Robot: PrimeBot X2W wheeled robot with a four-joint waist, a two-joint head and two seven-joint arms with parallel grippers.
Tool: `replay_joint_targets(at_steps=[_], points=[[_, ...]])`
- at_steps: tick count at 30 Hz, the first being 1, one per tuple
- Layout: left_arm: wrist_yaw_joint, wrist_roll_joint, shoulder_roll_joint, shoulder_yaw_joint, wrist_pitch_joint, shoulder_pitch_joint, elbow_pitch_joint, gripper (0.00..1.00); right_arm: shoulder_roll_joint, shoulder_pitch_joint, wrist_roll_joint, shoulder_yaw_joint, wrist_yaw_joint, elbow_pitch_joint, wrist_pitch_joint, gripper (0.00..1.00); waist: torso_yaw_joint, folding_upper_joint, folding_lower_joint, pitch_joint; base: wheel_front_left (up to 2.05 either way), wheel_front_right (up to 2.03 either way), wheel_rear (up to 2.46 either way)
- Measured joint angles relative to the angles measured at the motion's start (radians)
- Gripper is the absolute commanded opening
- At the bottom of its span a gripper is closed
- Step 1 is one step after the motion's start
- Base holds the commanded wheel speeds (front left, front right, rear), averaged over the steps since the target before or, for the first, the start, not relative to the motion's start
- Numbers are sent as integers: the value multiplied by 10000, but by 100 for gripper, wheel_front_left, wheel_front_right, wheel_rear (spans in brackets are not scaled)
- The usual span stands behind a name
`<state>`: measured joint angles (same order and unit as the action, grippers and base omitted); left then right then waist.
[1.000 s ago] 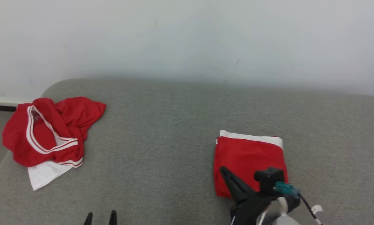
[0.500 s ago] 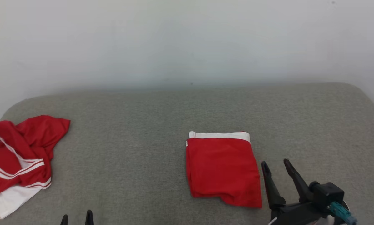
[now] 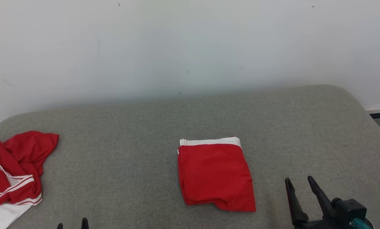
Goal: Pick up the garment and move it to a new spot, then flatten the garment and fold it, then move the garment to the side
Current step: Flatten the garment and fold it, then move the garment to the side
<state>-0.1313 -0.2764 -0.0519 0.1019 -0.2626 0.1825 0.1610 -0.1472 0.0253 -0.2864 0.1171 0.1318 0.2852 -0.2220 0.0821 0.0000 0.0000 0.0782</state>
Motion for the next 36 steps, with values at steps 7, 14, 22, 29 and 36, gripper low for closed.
replay_joint_targets(at_steps=[7, 14, 22, 29, 36], points=[[0, 98, -40, 107, 0, -296, 194, 100, -265, 12, -236, 155, 0, 594, -205, 100, -21, 0, 0, 170, 0, 0, 0], [0, 196, -130, 98, 0, -401, 472, 100, -291, 61, -439, 330, 0, 1051, -337, 100, 15, 0, 0, 265, 0, 0, 0], [-2, 203, -163, -31, 0, -430, 708, 100, -226, 105, -552, 495, 2, 1296, -384, 100, 43, 0, 0, 181, 0, 0, 0], [-2, 205, -151, -31, 0, -428, 719, 100, -240, 161, -644, 573, 0, 1279, -395, 100, 49, 0, 0, 112, 0, 0, 0], [-2, 203, -144, -100, 0, -431, 742, 100, -213, 170, -633, 554, 0, 1237, -397, 100, 49, 0, 0, 69, 0, 0, 0]])
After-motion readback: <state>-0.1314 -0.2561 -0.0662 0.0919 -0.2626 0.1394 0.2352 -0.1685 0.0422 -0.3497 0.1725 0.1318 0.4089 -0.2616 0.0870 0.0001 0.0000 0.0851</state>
